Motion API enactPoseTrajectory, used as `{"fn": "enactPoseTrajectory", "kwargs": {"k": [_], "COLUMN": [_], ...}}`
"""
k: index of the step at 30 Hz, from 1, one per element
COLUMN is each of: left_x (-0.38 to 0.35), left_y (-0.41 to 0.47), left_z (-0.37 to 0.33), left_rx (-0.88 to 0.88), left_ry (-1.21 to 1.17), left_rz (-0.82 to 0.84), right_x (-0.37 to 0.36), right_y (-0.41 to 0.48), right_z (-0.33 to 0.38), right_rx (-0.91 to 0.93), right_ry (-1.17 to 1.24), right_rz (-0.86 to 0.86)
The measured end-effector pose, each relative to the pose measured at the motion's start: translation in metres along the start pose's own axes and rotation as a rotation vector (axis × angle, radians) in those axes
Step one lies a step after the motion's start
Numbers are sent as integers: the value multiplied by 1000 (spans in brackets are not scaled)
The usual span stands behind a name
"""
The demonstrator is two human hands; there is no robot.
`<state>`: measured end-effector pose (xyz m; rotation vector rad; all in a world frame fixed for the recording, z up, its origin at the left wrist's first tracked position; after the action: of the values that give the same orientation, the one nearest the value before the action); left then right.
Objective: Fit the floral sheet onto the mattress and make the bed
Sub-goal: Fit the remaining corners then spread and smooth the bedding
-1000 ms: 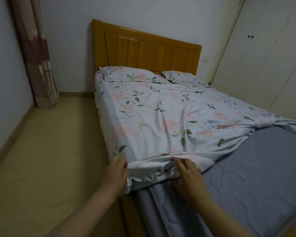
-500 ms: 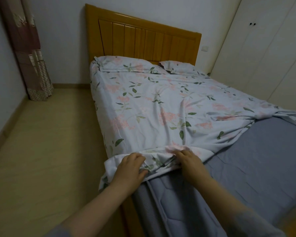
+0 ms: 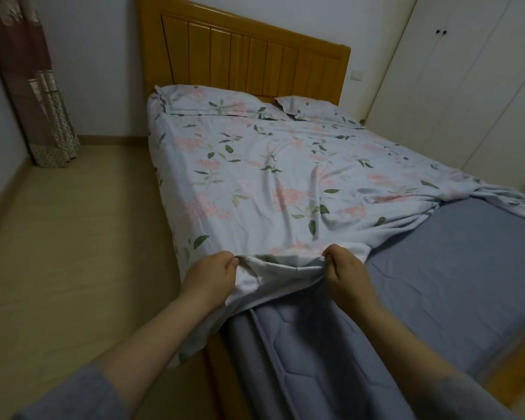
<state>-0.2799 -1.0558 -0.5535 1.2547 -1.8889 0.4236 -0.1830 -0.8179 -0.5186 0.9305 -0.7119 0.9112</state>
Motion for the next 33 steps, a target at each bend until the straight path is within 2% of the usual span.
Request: {"fn": "enactPoseTrajectory", "kwargs": {"k": [2,5,8,10,12,15,17,18,21,24,28,31,33], "left_x": [-1,-2,2,6,11,12,4,-4,-21,-20,-6,8,16], "left_y": [2,12,22,26,23,0,-16,-21,-21,-13,-5,-10,-15], "left_z": [-1,1,7,11,7,-7,-9,-7,9,14,27,28,25], "left_rx": [21,71,97,77,2,-224,-275,-275,-174,-115,-70,-151,-186], "left_ry": [7,-21,16,89,97,-11,0,82,231,164,-96,-198,-233], "left_rz": [-2,-51,-106,-177,-241,-269,-145,-61,121,88,-9,-174,-217], "right_x": [1,-2,-23,-42,-53,-59,-63,-66,-72,-73,-65,-59,-60], "right_y": [-1,-12,-33,-37,-27,-8,3,7,15,18,12,13,18], "right_z": [2,20,40,41,39,42,44,44,43,44,47,52,54], "right_rx": [10,185,342,346,273,253,239,223,201,223,265,317,314], "right_ry": [-95,-159,-165,-189,-161,-215,-236,-232,-231,-262,-282,-269,-256], "right_rz": [-20,-72,57,164,176,113,118,143,235,242,102,-1,8]}}
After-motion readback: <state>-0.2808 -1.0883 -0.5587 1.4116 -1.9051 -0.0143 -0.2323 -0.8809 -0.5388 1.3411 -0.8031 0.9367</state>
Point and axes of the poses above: each hand's wrist, its own y-axis towards the middle knuckle, its own x-axis out of the back of the hand, z = x × y, the point moved 4 cm from there along y, towards the middle knuckle, and after that the axes turned 3 degrees about z, right-handed, at the moved point
